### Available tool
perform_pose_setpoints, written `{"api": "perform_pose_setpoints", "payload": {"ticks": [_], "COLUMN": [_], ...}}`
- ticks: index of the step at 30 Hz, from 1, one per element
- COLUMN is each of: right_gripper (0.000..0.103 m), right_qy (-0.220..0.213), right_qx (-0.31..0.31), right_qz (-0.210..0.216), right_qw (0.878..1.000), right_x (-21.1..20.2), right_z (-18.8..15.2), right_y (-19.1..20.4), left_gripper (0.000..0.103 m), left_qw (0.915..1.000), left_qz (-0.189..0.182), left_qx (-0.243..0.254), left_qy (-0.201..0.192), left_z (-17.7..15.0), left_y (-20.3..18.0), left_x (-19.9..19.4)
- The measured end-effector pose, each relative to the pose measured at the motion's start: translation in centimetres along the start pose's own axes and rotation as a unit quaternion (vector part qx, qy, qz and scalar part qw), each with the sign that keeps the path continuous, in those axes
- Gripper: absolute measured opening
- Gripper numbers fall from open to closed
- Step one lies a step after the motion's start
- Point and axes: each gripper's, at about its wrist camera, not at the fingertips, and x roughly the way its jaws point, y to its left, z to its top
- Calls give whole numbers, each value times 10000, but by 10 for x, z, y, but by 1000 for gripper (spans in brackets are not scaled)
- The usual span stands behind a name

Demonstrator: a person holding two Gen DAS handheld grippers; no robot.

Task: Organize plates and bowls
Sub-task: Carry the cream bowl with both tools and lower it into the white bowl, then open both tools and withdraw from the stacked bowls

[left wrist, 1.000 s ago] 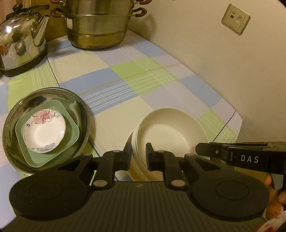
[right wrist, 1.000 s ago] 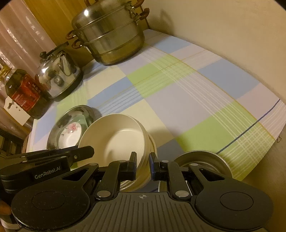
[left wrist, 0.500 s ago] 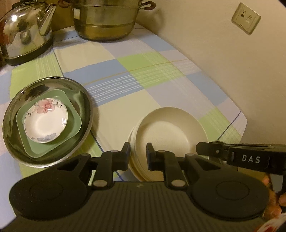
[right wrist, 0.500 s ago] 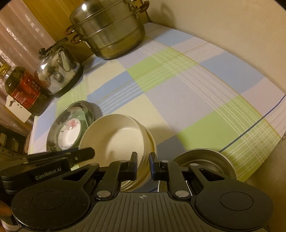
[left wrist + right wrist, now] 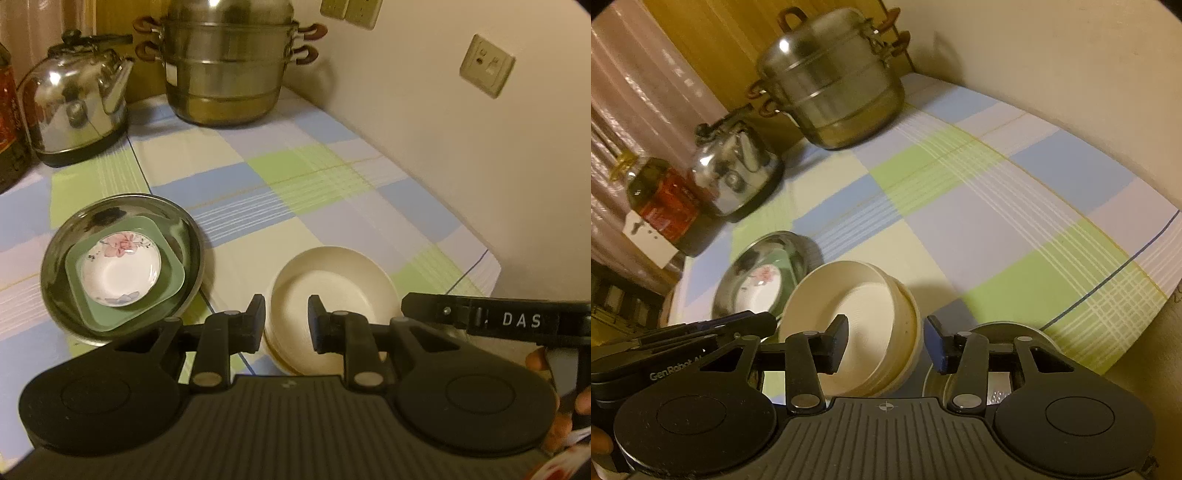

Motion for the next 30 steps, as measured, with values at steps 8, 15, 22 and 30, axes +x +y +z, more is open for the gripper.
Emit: {"api": "perform_pose_setpoints", "payload": {"ticks": [8, 15, 22, 30], "right_gripper": [51, 54, 55, 55], "right_qy": [-3, 158, 387, 590], "right_qx": [-253, -569, -786, -1017], "right_qz": [374, 409, 363, 255], "right_qw": [9990, 9974, 9955, 9927], "right_x": [-41, -65, -76, -83], "right_z": [-18, -41, -62, -79], "right_y": [-2, -10, -21, -32], "left_gripper": [25, 25, 25, 25], "left_qw": [9998, 9987, 9973, 9966], "left_qz": [128, 334, 445, 502], "left_qx": [-148, -365, -517, -493], "left_qy": [10, 126, 266, 431], "left_z": [-32, -66, -94, -116], "left_y": [-7, -16, -29, -52], "left_x": [-38, -61, -72, -73]}}
